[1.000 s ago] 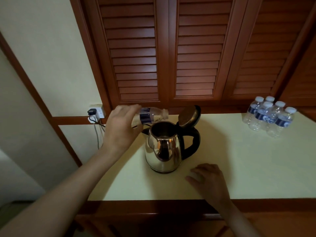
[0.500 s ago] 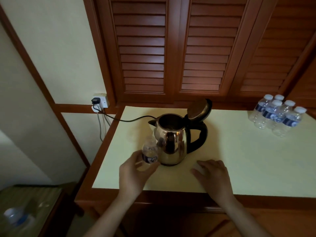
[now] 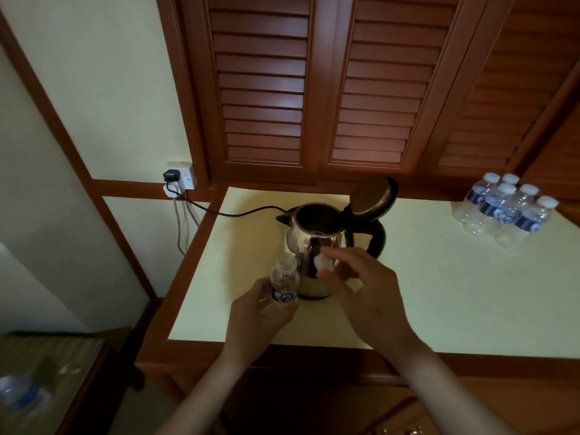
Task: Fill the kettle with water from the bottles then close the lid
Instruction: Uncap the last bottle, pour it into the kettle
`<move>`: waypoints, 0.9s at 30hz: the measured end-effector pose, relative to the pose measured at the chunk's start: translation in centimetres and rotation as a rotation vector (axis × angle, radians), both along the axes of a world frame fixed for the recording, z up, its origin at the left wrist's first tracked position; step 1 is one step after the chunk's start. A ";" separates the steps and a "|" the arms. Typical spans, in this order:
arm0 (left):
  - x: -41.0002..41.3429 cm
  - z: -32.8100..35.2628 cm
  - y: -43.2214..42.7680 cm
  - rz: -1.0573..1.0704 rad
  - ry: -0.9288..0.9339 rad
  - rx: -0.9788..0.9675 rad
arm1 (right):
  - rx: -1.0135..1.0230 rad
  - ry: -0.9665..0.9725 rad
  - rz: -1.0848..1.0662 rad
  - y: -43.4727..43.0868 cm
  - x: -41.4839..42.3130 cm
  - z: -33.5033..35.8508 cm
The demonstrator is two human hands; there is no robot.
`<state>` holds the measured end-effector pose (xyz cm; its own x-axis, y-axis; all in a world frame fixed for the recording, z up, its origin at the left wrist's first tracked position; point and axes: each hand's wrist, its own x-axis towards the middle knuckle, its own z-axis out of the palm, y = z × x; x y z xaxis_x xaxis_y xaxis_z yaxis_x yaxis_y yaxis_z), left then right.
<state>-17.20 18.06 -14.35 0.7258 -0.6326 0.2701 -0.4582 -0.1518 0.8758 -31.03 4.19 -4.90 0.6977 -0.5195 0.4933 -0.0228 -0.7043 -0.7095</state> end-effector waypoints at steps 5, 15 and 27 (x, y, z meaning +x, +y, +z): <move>0.0 0.0 0.2 -0.020 0.011 -0.009 | -0.143 0.163 0.168 0.4 3.3 1.9; 0.0 0.2 -0.1 -0.010 0.098 0.082 | -0.234 0.400 0.284 0.0 5.1 3.0; 0.0 0.6 -0.3 -0.030 0.143 0.143 | -0.592 0.743 0.302 0.2 6.3 6.0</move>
